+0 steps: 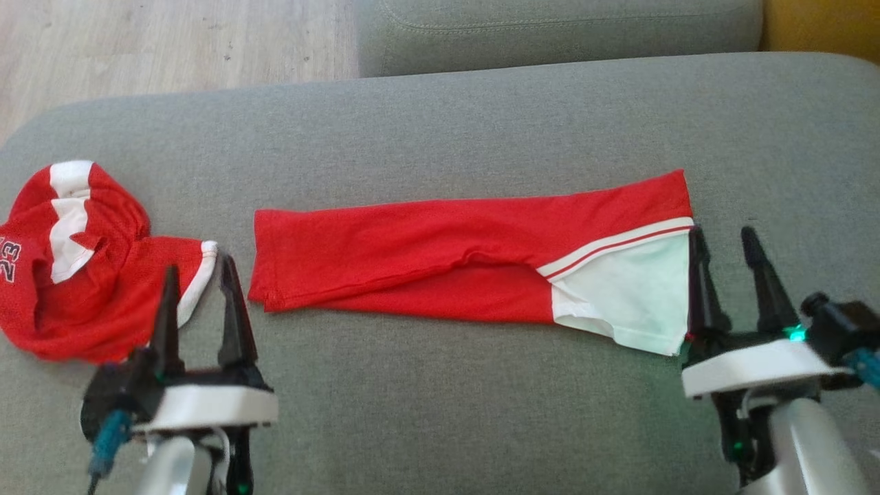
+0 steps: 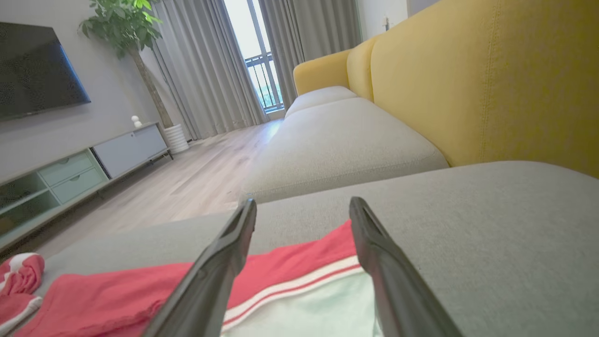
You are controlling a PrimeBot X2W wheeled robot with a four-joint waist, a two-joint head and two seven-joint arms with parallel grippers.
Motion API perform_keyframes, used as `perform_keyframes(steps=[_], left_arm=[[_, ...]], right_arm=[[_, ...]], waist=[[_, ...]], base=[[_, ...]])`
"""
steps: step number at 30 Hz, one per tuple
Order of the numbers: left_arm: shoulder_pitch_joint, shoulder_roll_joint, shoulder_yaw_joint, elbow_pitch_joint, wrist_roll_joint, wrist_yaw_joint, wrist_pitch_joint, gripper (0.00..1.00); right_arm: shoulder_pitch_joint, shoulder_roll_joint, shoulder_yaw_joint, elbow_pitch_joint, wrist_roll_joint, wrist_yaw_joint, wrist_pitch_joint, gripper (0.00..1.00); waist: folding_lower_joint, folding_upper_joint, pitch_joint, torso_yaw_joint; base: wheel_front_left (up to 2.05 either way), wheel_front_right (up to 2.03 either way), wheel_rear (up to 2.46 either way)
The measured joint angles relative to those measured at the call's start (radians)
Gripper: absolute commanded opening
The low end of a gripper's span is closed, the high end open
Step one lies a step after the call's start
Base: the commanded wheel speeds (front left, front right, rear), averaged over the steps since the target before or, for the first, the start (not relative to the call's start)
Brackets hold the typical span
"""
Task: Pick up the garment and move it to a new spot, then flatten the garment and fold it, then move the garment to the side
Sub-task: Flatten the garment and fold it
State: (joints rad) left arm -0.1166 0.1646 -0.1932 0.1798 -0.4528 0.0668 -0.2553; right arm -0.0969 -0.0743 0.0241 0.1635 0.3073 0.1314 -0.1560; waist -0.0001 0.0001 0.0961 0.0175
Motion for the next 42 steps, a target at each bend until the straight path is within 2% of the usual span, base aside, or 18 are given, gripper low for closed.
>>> perform_keyframes(steps=[4,7,9,16,20,25,30,35,36,37,42], left_arm=[[0.026,-0.053,0.064,0.017,0.077,-0.059,0.0,1.0],[0.021,-0.071,0.093,0.026,0.126,-0.099,0.0,1.0],[0.019,-0.076,0.098,0.032,0.142,-0.109,0.0,1.0],[-0.005,-0.104,0.118,0.063,0.189,-0.156,0.0,1.0],[-0.01,-0.113,0.119,0.08,0.193,-0.167,0.0,1.0],[-0.019,-0.114,0.123,0.092,0.201,-0.174,0.0,1.0],[-0.034,-0.116,0.131,0.092,0.208,-0.183,0.0,1.0],[-0.048,-0.118,0.138,0.091,0.218,-0.19,0.0,1.0],[-0.05,-0.118,0.138,0.091,0.218,-0.19,0.0,1.0],[-0.053,-0.119,0.138,0.091,0.218,-0.19,0.0,1.0],[-0.08,-0.12,0.147,0.092,0.225,-0.191,0.0,1.0]], right_arm=[[0.001,0.008,0.002,0.05,-0.029,0.0,-0.037,1.0],[-0.005,0.013,-0.004,0.077,-0.058,0.0,-0.043,1.0],[-0.011,0.015,-0.013,0.09,-0.07,0.0,-0.042,1.0],[-0.09,0.022,-0.155,0.223,-0.132,0.0,0.044,1.0],[-0.127,0.023,-0.192,0.325,-0.122,0.0,0.09,1.0],[-0.159,0.024,-0.189,0.45,-0.078,0.0,0.114,1.0],[-0.213,0.023,-0.18,0.541,-0.069,0.0,0.112,1.0],[-0.291,0.008,-0.121,0.628,-0.031,0.0,0.093,1.0],[-0.3,0.007,-0.115,0.637,-0.018,0.0,0.09,0.43],[-0.309,0.005,-0.11,0.648,-0.008,0.0,0.083,0.0],[-0.347,0.004,-0.09,0.703,0.014,0.0,0.058,0.0]], waist=[[0.0,0.0,0.002,0.004],[0.0,0.0,0.009,0.011],[0.0,0.0,0.012,0.014],[0.0001,0.0,0.038,0.038],[0.0002,0.0,0.058,0.05],[0.0002,0.0,0.077,0.062],[0.0001,0.0,0.093,0.064],[0.0,0.0,0.118,0.059],[0.0,0.0,0.122,0.059],[0.0001,0.0,0.126,0.058],[0.0001,0.0,0.128,0.052]], base=[[0.0,0.0,0.0],[0.0,0.0,0.0],[0.0,0.0,0.0],[0.0,0.0,0.0],[0.0,0.0,0.0],[0.0,0.0,0.0],[0.0,0.0,0.0],[0.0,0.0,0.0],[0.0,0.0,0.0],[0.0,0.0,0.0],[0.0,0.0,0.0]])
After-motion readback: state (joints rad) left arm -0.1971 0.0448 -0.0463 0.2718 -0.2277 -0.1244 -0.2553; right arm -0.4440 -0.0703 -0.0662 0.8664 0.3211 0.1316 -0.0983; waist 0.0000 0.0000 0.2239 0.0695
